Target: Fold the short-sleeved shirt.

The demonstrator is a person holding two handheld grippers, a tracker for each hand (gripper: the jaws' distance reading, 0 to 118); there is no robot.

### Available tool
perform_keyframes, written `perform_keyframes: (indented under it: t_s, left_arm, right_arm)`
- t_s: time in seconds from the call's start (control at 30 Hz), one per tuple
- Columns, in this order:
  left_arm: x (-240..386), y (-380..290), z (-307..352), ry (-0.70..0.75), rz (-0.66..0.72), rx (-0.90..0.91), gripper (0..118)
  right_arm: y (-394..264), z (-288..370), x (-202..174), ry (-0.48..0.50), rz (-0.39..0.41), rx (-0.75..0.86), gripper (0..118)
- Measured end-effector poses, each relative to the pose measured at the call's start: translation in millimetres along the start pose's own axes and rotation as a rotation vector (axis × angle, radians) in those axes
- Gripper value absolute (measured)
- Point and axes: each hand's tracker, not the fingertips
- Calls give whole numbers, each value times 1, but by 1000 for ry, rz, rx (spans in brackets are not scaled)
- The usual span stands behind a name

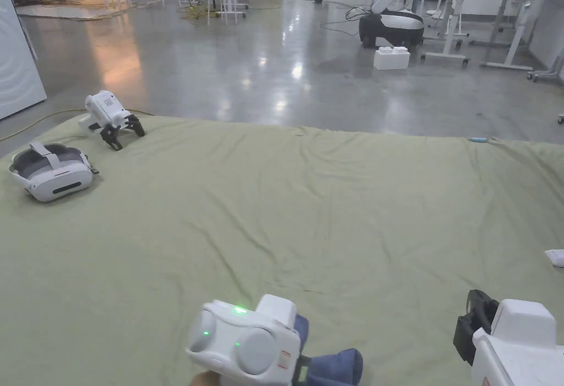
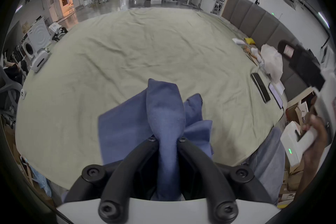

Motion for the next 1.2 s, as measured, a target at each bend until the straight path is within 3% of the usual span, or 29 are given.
perform_keyframes:
  t_s: [0.27,0.37,0.43,0.53,0.6,0.73,0.9,1.07,1.2]
  left_arm:
    - [15,-9,-45,-48,114,-19,13]
    - [1,-11,-31,-170,180,-17,39]
    - [-11,-11,-13,-230,218,5,70]
    - [-29,-12,11,-288,249,81,75]
    - [-37,-9,19,-285,271,108,71]
    - [-37,-5,-6,-225,280,56,6]
    - [-19,-16,-52,-382,275,-80,2]
    - [-7,-30,-89,-352,286,-50,2]
    - [-14,-35,-77,-375,287,13,2]
  right_arm:
    - [-3,2,5,-13,-4,-9,0]
    - [-3,3,7,-13,-3,-9,0]
    - [-2,3,8,-14,0,-7,0]
    - [-1,5,7,-15,-3,-6,0]
    - [-2,5,7,-15,-3,-8,0]
    - [-3,5,6,-10,-7,-11,0]
    - [-4,6,6,-16,-1,7,0]
    - [-2,5,6,-20,-6,16,0]
    - [1,6,5,-17,-3,25,0]
